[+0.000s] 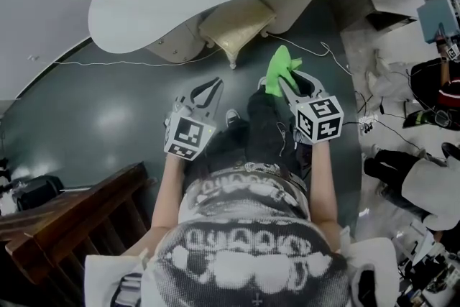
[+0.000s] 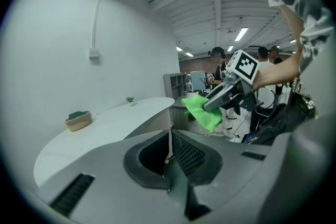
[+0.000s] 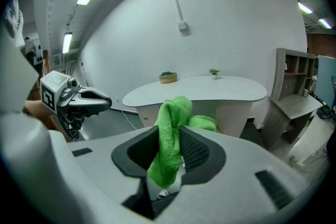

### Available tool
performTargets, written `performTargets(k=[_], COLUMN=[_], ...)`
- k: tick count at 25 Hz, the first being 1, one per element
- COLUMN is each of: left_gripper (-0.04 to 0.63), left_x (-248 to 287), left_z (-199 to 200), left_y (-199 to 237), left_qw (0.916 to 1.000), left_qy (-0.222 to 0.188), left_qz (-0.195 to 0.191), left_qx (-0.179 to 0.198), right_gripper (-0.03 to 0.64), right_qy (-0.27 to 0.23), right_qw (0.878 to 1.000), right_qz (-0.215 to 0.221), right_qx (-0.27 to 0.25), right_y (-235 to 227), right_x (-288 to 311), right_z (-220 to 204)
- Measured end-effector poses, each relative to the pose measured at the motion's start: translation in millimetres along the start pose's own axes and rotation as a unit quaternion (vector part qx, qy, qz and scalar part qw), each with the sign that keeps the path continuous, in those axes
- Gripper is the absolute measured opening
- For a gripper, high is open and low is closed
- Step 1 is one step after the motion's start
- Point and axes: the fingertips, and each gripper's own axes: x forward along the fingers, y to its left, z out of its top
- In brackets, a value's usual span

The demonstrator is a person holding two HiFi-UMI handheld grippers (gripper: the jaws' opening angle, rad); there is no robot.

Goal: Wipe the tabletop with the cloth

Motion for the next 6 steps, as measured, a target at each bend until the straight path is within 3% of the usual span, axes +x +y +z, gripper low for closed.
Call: performTargets(k=[6], left_gripper=[0.018], left_x=[1.1], left_z=[0.8], left_y=[1.0], left_qw=[1.0000], left_qy=[-0.002], left_qz=[0.002], left_qx=[0.000], right_gripper=[0.120], right_qy=[-0.003], right_qw=[1.000], right_qz=[-0.008], right_qx=[-0.011], right_y=[-10.5], right_x=[-1.4], right_z=[5.2])
